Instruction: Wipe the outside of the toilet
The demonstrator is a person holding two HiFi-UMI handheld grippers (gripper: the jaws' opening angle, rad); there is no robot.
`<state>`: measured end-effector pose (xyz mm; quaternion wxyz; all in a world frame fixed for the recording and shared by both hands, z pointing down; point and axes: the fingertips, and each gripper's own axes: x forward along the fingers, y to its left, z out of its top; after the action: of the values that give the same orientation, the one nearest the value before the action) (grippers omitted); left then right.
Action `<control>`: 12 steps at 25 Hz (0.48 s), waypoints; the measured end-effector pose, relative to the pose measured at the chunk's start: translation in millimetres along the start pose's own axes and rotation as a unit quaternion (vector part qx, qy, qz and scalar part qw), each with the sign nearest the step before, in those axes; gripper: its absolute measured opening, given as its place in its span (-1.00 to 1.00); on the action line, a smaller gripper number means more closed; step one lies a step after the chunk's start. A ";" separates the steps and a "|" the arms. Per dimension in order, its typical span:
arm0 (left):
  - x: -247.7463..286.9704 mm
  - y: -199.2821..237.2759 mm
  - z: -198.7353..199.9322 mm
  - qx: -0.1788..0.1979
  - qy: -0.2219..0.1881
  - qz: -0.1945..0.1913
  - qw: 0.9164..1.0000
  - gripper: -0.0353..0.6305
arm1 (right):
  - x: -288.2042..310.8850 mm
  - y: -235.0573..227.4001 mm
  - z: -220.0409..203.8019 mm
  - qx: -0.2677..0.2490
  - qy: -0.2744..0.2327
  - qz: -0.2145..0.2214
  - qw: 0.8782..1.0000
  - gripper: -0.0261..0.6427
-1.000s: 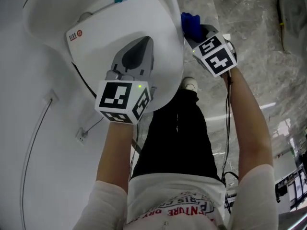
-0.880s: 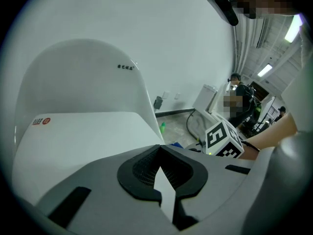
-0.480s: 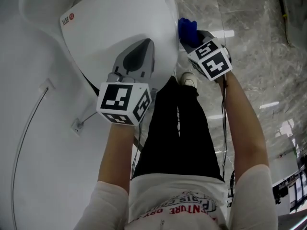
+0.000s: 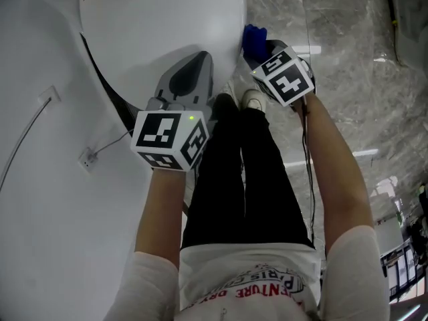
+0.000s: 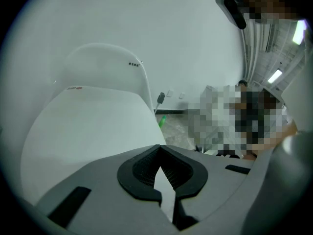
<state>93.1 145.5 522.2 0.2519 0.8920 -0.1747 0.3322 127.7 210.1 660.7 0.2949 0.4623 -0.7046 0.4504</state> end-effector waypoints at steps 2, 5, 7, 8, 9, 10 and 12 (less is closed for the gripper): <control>-11.2 -1.4 -6.6 -0.006 -0.003 0.009 1.000 -0.87 | 0.7 11.1 -7.4 0.001 0.006 0.001 1.000 -0.71; -28.9 -0.5 -20.1 -0.008 -0.003 0.018 1.000 -0.87 | 0.6 23.5 -15.1 0.021 0.003 -0.011 1.000 -0.71; -39.3 4.0 -31.0 -0.008 0.001 0.020 1.000 -0.87 | 1.9 31.0 -17.2 0.034 -0.001 -0.015 0.999 -0.71; -43.8 6.5 -37.3 -0.010 0.002 0.021 1.000 -0.87 | 2.7 35.4 -18.4 0.036 -0.001 -0.015 0.999 -0.71; -47.9 8.7 -44.0 -0.011 0.004 0.020 1.000 -0.87 | 3.6 40.3 -19.9 0.036 0.000 -0.016 0.999 -0.71; -51.9 10.3 -50.5 -0.013 0.005 0.019 1.000 -0.87 | 4.6 45.6 -21.7 0.037 0.000 -0.018 0.999 -0.71; -60.9 11.7 -62.6 -0.017 0.005 0.015 1.000 -0.87 | 6.8 56.1 -25.8 0.040 -0.001 -0.023 0.999 -0.71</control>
<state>12.1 180.2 525.5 0.2633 0.8829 -0.1925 0.3378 73.5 240.3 656.9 0.2856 0.4903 -0.6757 0.4706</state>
